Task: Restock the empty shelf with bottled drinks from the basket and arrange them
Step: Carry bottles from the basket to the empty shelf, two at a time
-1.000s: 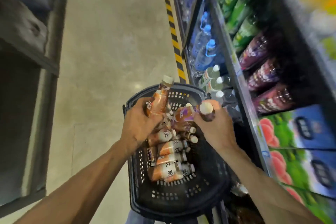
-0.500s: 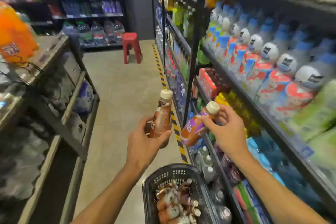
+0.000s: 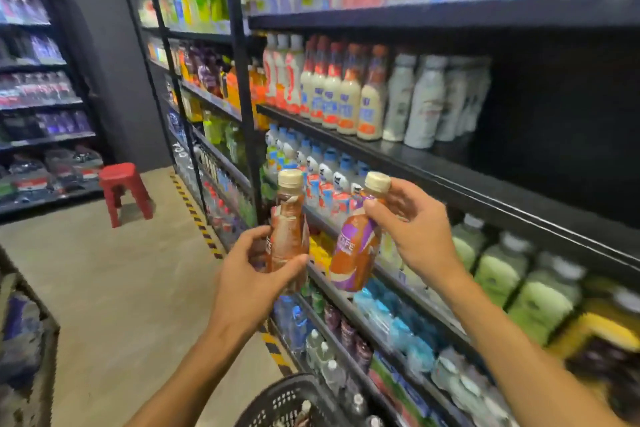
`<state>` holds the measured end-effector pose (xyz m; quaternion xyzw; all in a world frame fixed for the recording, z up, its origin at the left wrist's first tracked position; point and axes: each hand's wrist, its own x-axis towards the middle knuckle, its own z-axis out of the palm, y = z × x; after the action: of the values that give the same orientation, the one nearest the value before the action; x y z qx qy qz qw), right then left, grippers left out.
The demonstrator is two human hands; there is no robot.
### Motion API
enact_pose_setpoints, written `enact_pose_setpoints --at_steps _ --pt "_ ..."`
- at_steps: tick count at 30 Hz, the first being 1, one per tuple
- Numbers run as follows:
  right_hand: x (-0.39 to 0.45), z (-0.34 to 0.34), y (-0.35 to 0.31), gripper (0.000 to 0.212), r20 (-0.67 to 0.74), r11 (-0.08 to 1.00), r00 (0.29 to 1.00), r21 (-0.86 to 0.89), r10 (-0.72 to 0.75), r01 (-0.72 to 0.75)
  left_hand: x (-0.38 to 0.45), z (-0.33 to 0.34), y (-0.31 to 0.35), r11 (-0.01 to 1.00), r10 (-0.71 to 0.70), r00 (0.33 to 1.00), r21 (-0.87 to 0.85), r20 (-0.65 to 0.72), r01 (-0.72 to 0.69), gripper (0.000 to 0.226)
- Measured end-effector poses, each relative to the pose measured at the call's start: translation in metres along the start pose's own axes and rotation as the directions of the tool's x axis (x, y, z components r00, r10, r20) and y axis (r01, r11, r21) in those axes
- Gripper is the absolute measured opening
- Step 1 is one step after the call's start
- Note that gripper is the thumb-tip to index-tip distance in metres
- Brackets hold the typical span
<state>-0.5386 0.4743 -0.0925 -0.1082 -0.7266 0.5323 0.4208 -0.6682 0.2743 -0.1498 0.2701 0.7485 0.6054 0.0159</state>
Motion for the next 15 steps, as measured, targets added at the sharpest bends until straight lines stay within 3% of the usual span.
enact_pose_setpoints --at_steps 7,15 --pt "-0.067 -0.08 -0.071 0.03 -0.196 0.985 0.98 -0.174 -0.029 -0.006 -0.037 0.046 0.068 0.987 0.105 0.959 -0.144 0.262 -0.069 0.058" --pt "-0.177 -0.183 -0.155 0.032 -0.393 0.898 0.915 -0.429 -0.09 -0.095 -0.125 0.124 0.14 0.948 0.244 0.81 -0.306 0.533 -0.085 0.054"
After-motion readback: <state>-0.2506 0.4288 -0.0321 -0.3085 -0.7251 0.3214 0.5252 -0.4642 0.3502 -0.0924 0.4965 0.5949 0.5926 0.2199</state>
